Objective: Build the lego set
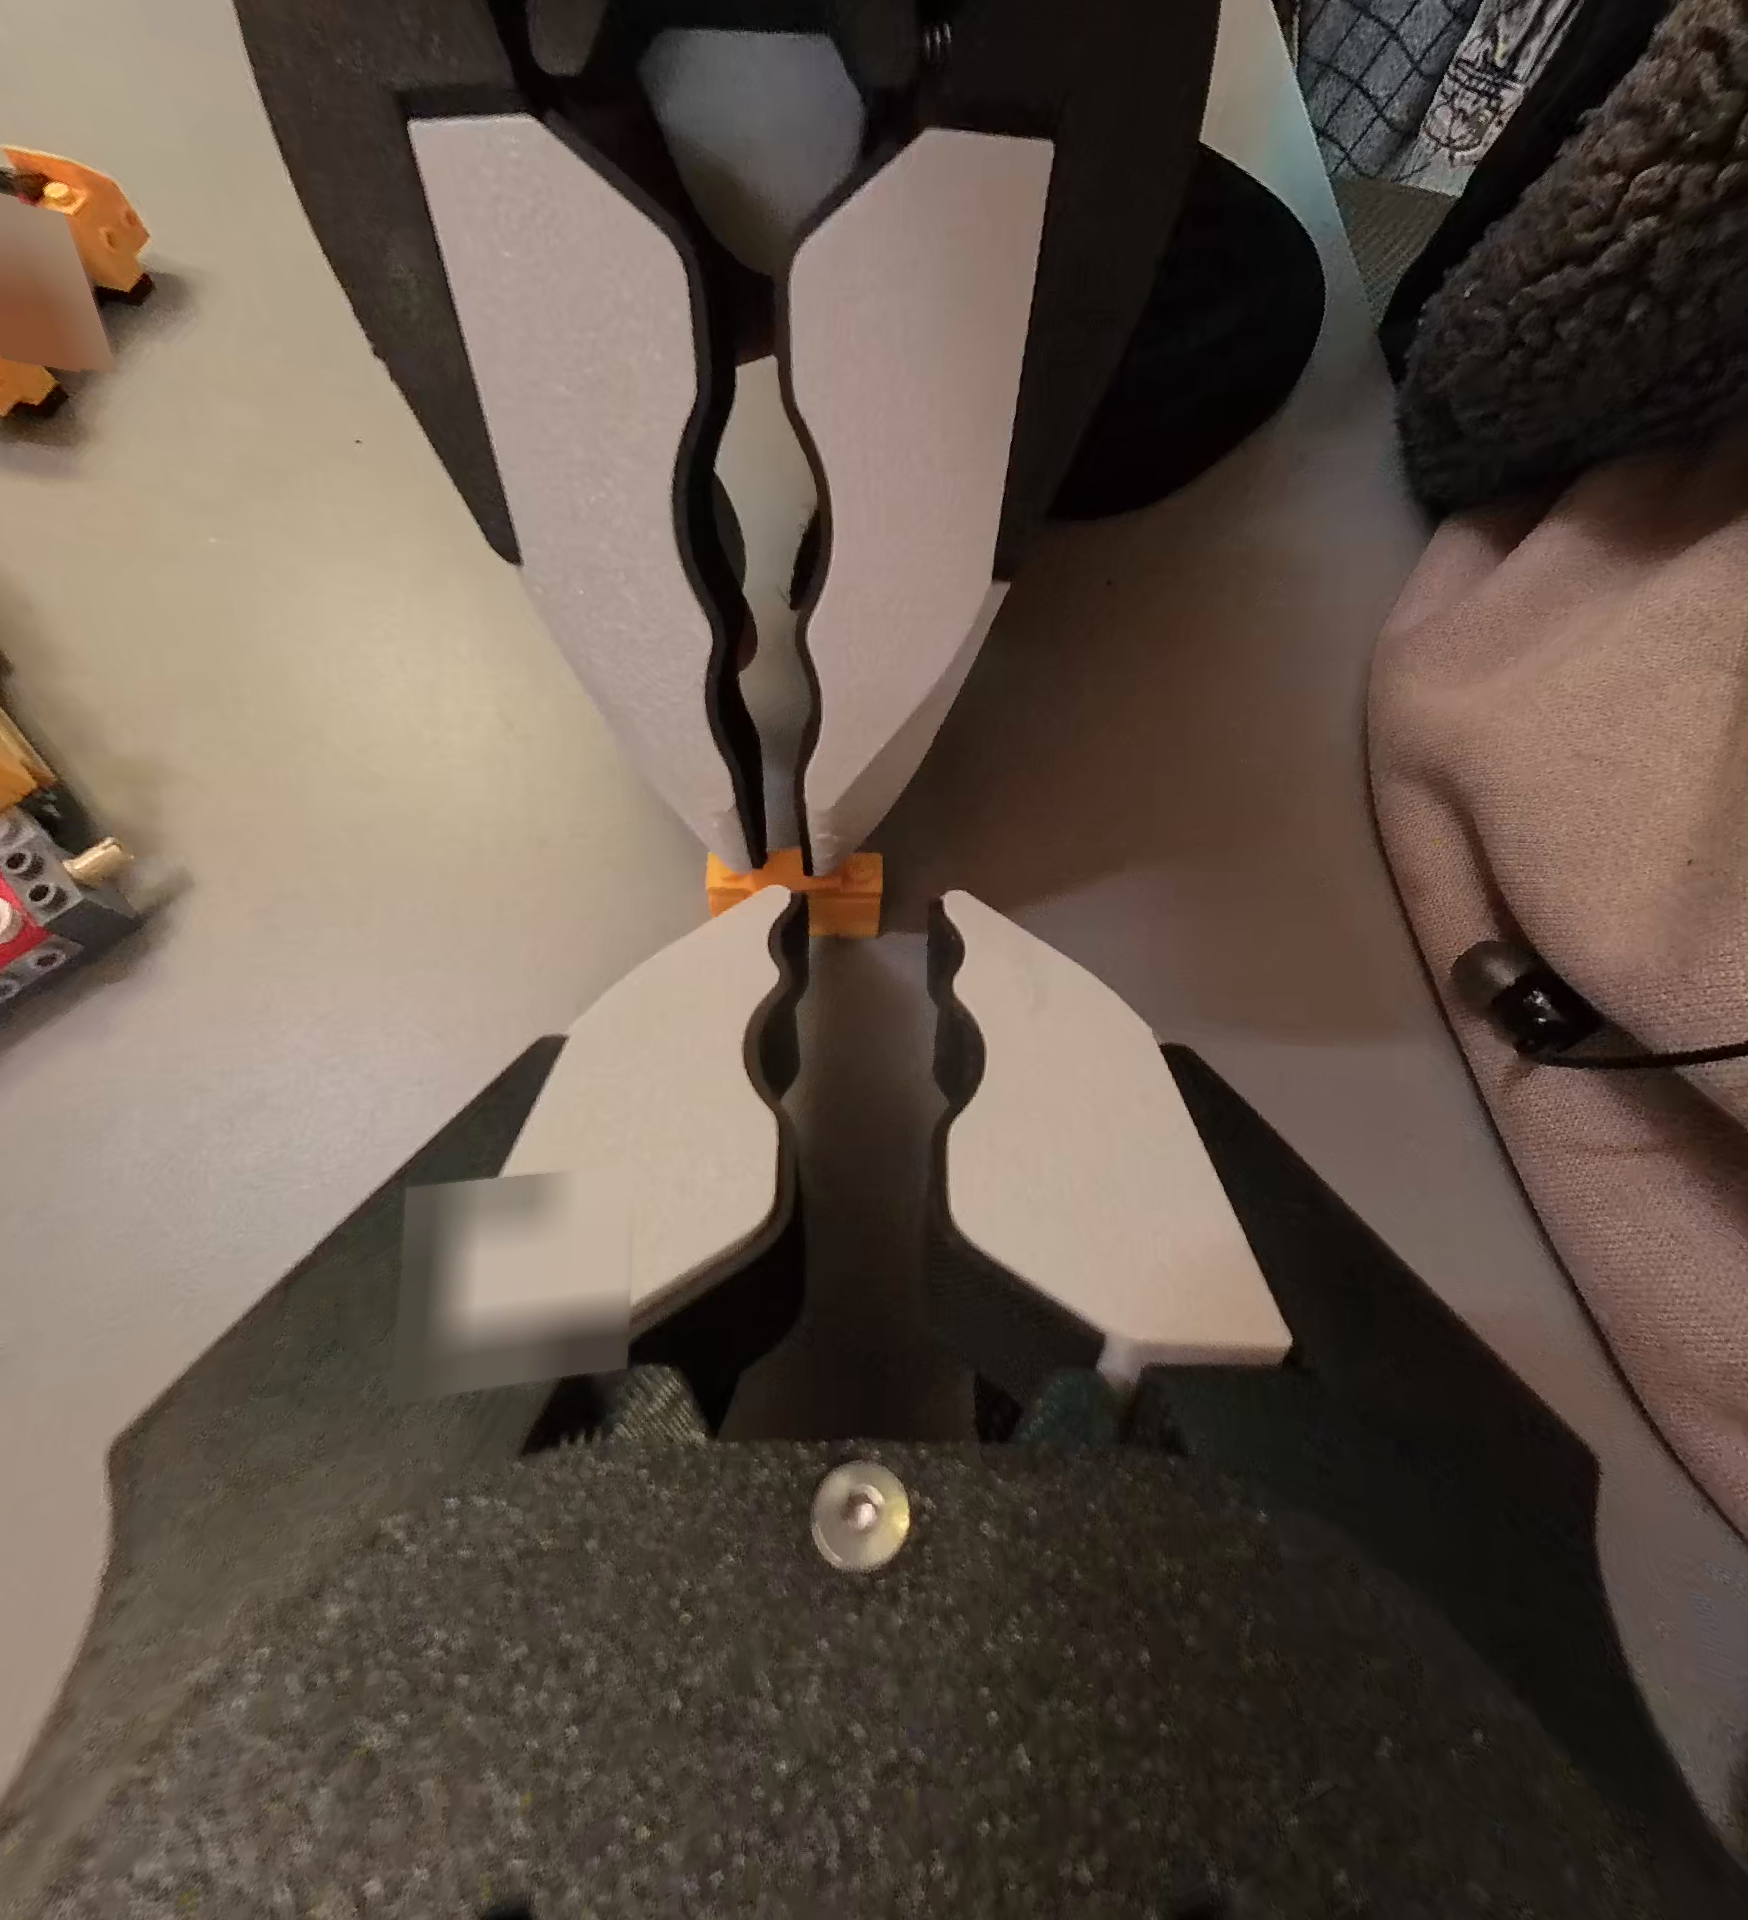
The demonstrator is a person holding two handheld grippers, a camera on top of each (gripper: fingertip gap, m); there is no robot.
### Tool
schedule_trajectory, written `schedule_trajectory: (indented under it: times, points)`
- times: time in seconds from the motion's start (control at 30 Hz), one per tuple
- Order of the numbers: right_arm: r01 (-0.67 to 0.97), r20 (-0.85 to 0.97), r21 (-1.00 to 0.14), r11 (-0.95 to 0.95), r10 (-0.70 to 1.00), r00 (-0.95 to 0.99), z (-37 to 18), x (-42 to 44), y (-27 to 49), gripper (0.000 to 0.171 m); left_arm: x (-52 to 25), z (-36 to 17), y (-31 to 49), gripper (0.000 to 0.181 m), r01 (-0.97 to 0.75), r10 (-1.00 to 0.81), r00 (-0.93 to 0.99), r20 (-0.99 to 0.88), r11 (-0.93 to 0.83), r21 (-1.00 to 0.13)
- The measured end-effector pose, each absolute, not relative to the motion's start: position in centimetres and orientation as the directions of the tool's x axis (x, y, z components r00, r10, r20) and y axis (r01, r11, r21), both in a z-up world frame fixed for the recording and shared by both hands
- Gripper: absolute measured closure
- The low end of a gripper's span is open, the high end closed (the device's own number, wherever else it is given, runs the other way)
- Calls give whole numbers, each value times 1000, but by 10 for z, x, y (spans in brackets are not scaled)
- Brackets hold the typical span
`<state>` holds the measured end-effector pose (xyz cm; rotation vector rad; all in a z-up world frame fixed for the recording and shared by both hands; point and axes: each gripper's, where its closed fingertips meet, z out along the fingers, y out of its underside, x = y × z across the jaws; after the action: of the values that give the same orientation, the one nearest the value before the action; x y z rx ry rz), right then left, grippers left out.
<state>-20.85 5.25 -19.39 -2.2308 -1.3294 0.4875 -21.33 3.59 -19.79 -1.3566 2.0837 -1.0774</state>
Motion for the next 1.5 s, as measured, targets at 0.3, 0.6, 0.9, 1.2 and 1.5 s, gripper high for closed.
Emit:
schedule_trajectory:
  times: [0.3,0.6,0.9,1.2,1.5]
  points:
    - [721,-42,-559,-410,882,469,-194,-206,52,164,-212,-196,36,158,-555,-901,-431,43,227,-800]
    - [716,-46,-554,-425,874,483,-194,-203,51,164,-208,-197,33,158,-546,-897,-442,16,255,-798]
    - [700,-47,-564,-439,863,503,-193,-201,51,164,-206,-197,33,158,-549,-898,-440,18,254,-796]
    - [471,-317,-535,-701,684,657,-193,-189,45,148,-206,-196,35,158,-549,-903,-429,28,236,-802]
    - [458,-314,-529,-715,666,677,-204,-201,39,136,-211,-205,52,147,-605,-927,-375,8,238,-759]
